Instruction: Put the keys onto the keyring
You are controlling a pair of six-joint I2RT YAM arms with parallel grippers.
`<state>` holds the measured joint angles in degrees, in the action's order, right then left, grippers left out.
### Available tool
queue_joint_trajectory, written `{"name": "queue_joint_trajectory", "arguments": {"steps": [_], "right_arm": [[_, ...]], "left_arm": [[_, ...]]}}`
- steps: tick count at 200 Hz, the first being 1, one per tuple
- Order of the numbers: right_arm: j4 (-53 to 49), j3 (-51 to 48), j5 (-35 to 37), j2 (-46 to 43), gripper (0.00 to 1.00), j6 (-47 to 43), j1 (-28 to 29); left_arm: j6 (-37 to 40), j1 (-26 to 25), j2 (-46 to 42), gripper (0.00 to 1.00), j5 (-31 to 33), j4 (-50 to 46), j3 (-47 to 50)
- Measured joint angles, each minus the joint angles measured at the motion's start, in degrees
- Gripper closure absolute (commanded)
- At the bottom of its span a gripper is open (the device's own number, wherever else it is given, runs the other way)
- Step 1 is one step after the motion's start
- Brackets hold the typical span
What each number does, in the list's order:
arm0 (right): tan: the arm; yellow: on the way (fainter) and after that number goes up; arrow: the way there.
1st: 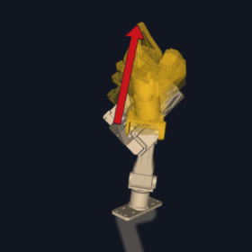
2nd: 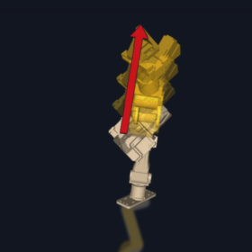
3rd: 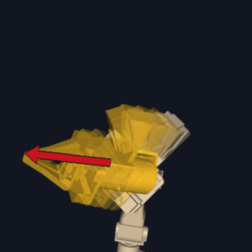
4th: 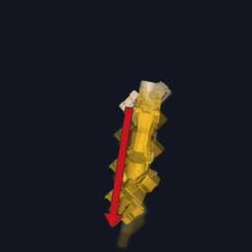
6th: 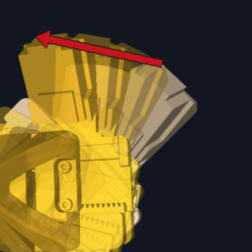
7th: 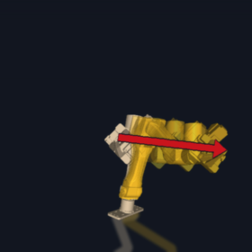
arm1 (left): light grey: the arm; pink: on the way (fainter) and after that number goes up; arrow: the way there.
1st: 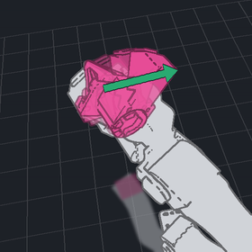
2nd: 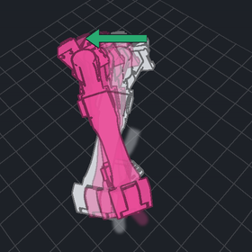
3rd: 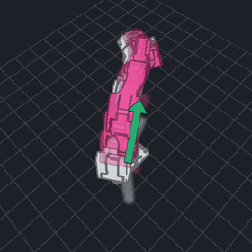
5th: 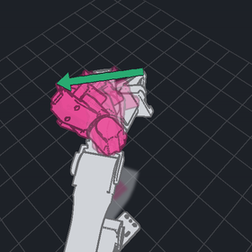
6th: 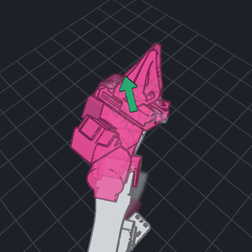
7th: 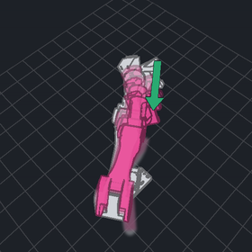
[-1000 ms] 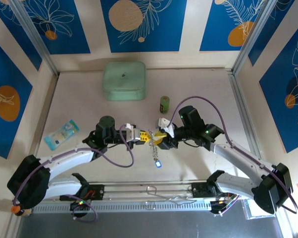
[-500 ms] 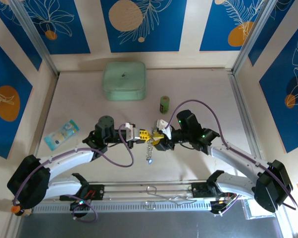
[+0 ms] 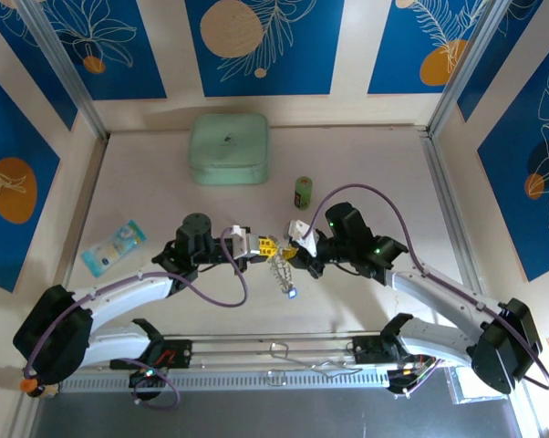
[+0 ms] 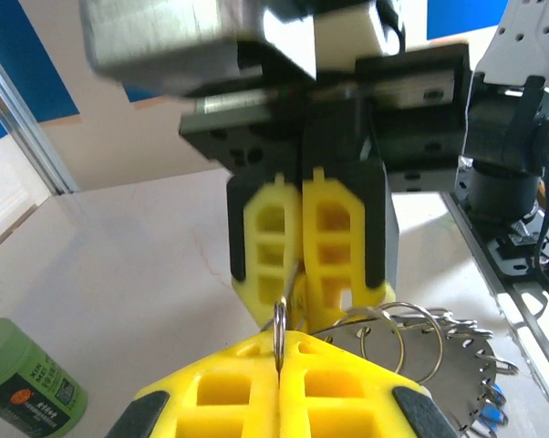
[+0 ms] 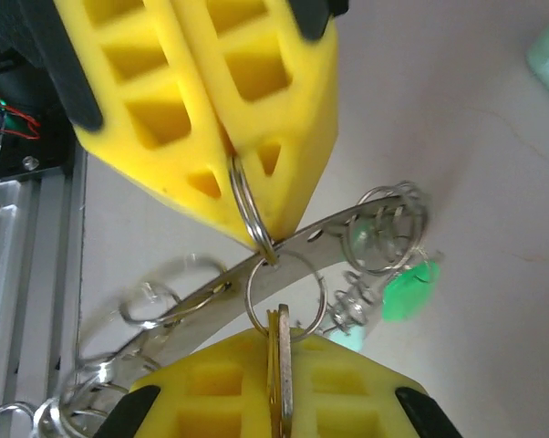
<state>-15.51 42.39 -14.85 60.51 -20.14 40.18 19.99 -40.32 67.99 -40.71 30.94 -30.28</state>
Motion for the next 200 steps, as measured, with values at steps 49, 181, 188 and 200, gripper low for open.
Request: {"name": "queue_joint_trajectory", "arguments": {"steps": [49,181,188,200], "right_arm": [[-3.69,4.28,3.37,-0.5,1.0,-2.25,1.29],[-7.87,11.17,8.94,4.44,1.0,-5.4,3.43],[-7.5,11.96,8.94,5.75,1.0,-5.4,4.15],[-5.66,13.0,8.83,8.24,1.0,-5.31,5.7]], "left_arm": [[1.11,-0.07,0.11,1.0,0.04,-3.34,-1.03],[-7.23,0.35,-14.62,0.26,16.92,0.13,0.42],[-8.81,0.48,-17.03,0.25,19.98,0.81,0.5],[-11.21,0.68,-20.85,0.23,25.88,1.81,0.92]]}}
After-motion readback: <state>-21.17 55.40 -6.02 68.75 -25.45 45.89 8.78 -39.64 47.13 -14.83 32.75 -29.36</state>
